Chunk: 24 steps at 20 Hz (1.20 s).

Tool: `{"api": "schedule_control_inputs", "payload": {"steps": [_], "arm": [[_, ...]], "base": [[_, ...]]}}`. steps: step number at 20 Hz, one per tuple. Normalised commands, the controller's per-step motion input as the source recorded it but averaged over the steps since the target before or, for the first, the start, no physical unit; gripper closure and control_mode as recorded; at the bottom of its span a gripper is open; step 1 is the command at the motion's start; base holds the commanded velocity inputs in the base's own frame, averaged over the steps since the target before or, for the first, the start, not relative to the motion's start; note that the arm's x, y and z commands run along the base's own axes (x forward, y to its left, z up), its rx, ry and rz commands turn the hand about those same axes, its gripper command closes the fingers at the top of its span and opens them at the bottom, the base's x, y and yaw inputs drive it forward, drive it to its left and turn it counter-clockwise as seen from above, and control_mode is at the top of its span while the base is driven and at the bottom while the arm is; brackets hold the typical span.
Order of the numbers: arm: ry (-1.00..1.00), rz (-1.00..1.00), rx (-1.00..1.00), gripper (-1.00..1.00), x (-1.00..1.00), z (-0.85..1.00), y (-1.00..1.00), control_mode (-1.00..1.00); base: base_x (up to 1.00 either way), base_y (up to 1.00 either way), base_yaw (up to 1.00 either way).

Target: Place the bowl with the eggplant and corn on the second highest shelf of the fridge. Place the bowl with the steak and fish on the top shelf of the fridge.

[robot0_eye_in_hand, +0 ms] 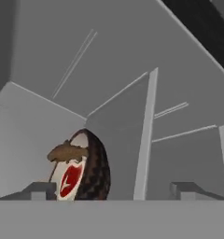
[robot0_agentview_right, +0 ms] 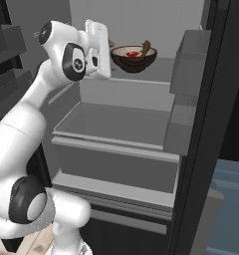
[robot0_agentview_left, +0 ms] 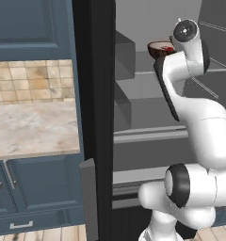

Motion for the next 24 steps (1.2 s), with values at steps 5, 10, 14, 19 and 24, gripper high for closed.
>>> {"api": "schedule_control_inputs", "payload": {"steps": [5,10,14,19,24], "arm": [[-0.04,0.09,0.03,-1.00,-1.00,-0.40,0.35,-1.00],[0.00,0.25,0.23,-1.00,-1.00,-0.56,-0.35,-1.00],[0.07,0.37,0.04,-1.00,-1.00,-0.64,-0.16,-1.00],[0.09,0.31,-0.14,-1.00,-0.78,-0.53,0.10,-1.00],[0.07,0.05,-0.20,-1.00,0.06,-0.14,0.35,-1.00]], "base": [[0.00,0.00,0.00],[0.00,0.00,0.00],[0.00,0.00,0.00],[0.00,0.00,0.00],[0.00,0.00,0.00]]}}
